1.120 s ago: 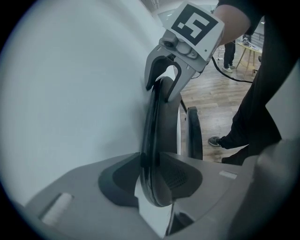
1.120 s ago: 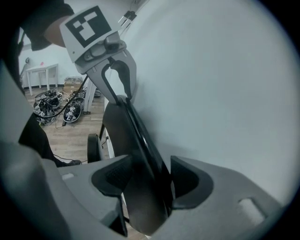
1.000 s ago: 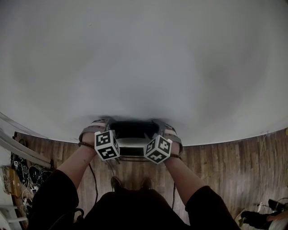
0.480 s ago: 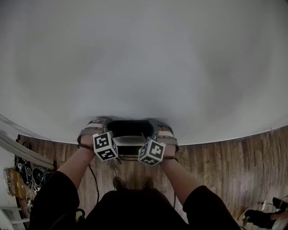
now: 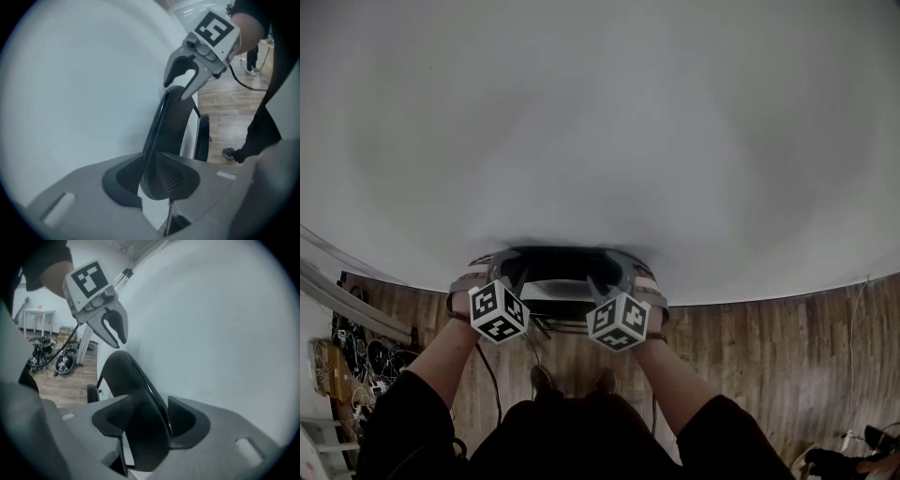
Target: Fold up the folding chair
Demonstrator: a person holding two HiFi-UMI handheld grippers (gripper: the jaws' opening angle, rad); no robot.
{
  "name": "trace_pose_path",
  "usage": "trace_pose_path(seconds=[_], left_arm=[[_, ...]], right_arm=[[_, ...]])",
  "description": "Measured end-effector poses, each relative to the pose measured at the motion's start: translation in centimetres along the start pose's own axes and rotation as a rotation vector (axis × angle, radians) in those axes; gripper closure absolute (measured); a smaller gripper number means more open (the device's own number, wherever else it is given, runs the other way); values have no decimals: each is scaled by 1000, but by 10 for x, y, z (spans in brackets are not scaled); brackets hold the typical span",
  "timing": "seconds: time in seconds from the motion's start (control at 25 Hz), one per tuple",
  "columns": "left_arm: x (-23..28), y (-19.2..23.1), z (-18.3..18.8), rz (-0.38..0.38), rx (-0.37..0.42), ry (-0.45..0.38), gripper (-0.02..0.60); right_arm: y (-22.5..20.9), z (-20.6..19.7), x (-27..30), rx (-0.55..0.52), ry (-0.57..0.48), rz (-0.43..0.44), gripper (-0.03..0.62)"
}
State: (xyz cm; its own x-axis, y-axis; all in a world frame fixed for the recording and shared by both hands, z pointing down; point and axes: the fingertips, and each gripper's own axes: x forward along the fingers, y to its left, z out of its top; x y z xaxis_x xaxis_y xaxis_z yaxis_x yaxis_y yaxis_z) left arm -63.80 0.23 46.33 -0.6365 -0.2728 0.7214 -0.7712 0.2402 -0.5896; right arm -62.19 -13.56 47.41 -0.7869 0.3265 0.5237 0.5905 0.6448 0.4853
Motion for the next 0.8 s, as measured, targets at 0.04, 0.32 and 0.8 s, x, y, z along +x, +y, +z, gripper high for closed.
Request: trace_pose_path(seconds=[0.04, 0.32, 0.8], left_arm=[[-8, -2, -1, 0, -56, -16, 494], [-70, -26, -10, 45, -292, -101, 486], [-151, -105, -85, -76, -605, -318, 486]], right_arm=[[3, 0, -6, 51, -20, 16, 362], [31, -23, -56, 306, -65, 100, 362], [144, -3, -125, 583, -9, 119, 362]])
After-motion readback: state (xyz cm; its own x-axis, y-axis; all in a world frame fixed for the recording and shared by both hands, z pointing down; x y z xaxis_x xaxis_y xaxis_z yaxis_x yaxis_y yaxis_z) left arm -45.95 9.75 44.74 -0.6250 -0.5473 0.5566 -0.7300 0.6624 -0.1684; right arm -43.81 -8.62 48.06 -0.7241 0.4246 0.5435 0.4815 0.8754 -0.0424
